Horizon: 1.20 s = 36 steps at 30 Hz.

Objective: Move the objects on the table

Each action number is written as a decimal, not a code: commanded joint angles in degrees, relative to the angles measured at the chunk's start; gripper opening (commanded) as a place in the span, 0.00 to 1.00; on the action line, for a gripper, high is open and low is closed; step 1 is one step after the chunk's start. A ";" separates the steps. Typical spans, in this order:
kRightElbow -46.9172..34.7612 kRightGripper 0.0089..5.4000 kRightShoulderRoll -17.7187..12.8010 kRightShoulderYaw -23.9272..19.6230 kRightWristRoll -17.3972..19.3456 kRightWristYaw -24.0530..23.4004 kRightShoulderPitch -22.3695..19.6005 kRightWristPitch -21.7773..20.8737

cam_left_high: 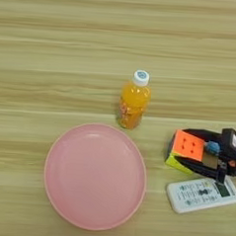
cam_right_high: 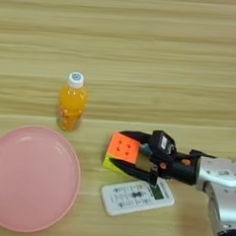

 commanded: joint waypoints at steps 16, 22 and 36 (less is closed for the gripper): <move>-35.84 0.62 1.77 5.59 9.69 -5.14 3.88 12.25; -38.24 0.62 4.02 15.19 6.39 -4.91 1.29 14.69; -20.90 0.62 13.25 26.70 -6.56 -8.99 -9.34 10.17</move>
